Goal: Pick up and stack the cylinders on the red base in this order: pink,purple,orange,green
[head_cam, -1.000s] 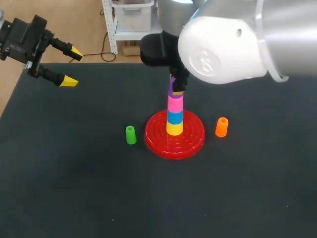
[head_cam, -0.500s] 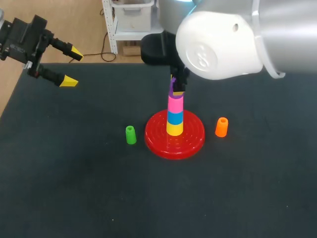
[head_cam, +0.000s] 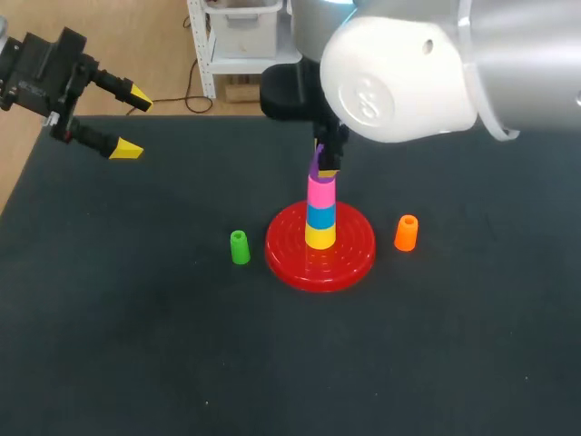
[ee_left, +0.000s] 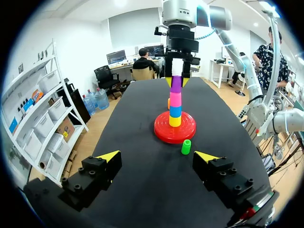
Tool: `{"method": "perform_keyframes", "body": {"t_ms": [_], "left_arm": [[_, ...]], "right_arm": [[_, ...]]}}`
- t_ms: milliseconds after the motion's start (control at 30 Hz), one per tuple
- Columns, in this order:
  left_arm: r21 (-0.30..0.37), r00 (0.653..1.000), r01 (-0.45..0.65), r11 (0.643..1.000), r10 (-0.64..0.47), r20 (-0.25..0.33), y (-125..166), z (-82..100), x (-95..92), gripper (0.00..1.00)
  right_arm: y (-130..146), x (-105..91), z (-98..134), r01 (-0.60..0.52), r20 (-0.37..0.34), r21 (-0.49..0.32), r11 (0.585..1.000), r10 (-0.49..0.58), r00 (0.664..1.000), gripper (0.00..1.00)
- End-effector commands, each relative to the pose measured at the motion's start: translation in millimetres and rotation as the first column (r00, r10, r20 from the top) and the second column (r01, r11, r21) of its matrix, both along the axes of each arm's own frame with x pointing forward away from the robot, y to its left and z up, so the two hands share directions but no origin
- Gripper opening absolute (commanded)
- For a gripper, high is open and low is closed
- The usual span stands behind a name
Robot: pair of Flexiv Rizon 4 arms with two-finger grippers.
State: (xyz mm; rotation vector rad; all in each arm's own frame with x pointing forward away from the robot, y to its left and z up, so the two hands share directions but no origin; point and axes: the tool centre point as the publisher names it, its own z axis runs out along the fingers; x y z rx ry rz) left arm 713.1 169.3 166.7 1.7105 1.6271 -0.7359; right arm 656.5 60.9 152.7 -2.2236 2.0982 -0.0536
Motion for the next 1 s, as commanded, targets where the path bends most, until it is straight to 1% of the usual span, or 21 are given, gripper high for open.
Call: {"method": "perform_keyframes", "body": {"t_ms": [33, 300, 733, 867, 1000], "left_arm": [[0.0, 1.0, 0.001, 1.0, -0.001, 0.0, 0.4, -0.5, 0.5, 1.0], [0.0, 1.0, 0.001, 1.0, -0.001, 0.0, 0.4, -0.5, 0.5, 1.0], [0.0, 1.0, 0.001, 1.0, -0.001, 0.0, 0.4, -0.5, 0.5, 1.0], [0.0, 1.0, 0.001, 1.0, -0.001, 0.0, 0.4, -0.5, 0.5, 1.0], [0.0, 1.0, 0.001, 1.0, -0.001, 0.0, 0.4, -0.5, 0.5, 1.0]], "right_arm": [[5.2, 1.0, -13.5, -0.011, -0.004, -0.009, 1.0, 0.011, 1.0, 0.0], [9.3, 1.1, -11.3, -0.04, 0.009, -0.042, 0.998, 0.04, 0.999, 0.0], [6.6, 5.4, -8.5, -0.079, -0.006, -0.117, 0.99, 0.078, 0.997, 0.0], [7.2, 4.8, -9.9, -0.084, -0.01, -0.118, 0.989, 0.083, 0.996, 0.0], [7.6, 3.7, -10.2, -0.078, -0.006, -0.101, 0.992, 0.078, 0.997, 0.0]]}}
